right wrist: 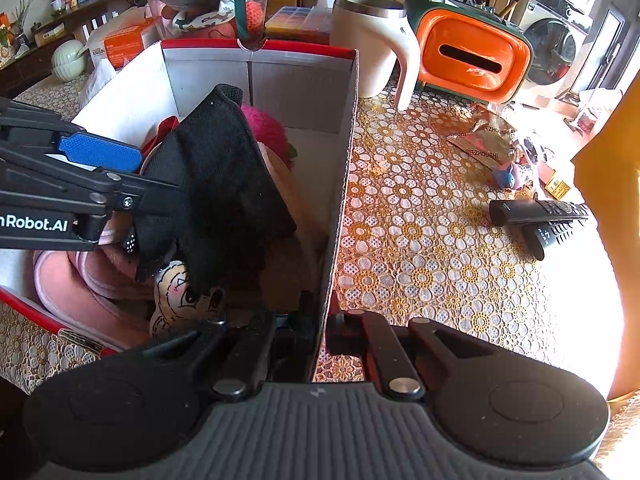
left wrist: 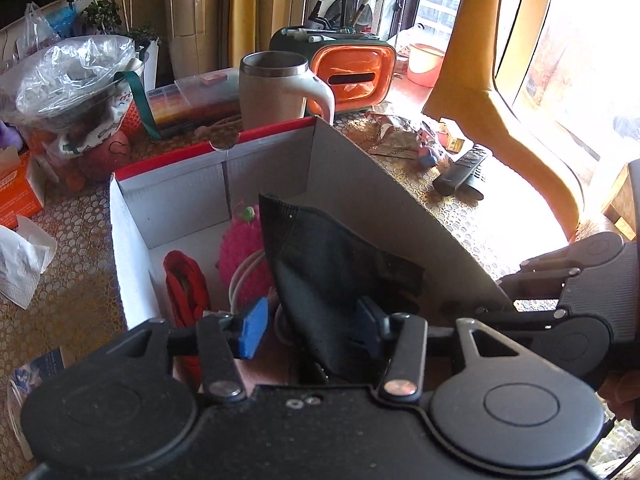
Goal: Organize objects
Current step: 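Lower the black glove into the shoebox and open the left gripper, then move the left gripper back to the white star-print face mask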
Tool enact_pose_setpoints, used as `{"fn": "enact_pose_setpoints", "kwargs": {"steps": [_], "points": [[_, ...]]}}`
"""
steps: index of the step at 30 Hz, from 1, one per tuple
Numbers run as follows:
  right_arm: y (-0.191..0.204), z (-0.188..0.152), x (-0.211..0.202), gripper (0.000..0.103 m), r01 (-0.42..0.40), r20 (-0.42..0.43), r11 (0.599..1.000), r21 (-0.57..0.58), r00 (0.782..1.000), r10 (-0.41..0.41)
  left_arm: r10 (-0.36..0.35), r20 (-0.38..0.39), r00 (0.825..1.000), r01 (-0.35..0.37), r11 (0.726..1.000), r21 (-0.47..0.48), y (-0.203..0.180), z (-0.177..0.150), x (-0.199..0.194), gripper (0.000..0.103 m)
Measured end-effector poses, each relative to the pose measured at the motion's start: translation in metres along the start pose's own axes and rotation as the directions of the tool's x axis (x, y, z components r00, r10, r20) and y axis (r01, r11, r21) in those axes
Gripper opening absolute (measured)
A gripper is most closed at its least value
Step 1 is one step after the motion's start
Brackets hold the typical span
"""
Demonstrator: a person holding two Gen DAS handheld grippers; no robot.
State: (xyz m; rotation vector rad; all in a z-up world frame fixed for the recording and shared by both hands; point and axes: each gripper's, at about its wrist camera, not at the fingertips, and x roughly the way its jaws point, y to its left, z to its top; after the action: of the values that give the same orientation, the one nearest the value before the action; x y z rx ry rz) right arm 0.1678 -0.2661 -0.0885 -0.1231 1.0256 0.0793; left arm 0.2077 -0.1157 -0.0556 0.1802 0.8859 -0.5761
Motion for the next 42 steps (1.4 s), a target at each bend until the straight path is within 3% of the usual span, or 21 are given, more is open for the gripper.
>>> {"fn": "enact_pose_setpoints", "kwargs": {"steps": [17, 25, 37, 42], "points": [[0.001, -0.001, 0.000, 0.004, 0.004, -0.002, 1.000, -0.007, 1.000, -0.004, 0.033, 0.106, 0.994, -0.028, 0.998, -0.051, 0.024, -0.012, -0.063, 0.081], [-0.003, -0.002, -0.003, 0.004, 0.002, -0.008, 1.000, -0.009, 1.000, -0.002, 0.095, 0.121, 0.988, -0.084, 0.992, -0.096, 0.055, -0.026, -0.086, 0.085], [-0.012, -0.010, -0.009, 0.004, -0.006, -0.022, 1.000, -0.009, 1.000, 0.005, 0.220, 0.125, 0.968, -0.190, 0.958, -0.216, 0.119, -0.044, -0.114, 0.102], [-0.013, -0.011, -0.010, 0.004, -0.009, -0.026, 1.000, -0.013, 1.000, 0.009, 0.265, 0.094, 0.960, -0.233, 0.936, -0.262, 0.146, -0.055, -0.112, 0.102]]}}
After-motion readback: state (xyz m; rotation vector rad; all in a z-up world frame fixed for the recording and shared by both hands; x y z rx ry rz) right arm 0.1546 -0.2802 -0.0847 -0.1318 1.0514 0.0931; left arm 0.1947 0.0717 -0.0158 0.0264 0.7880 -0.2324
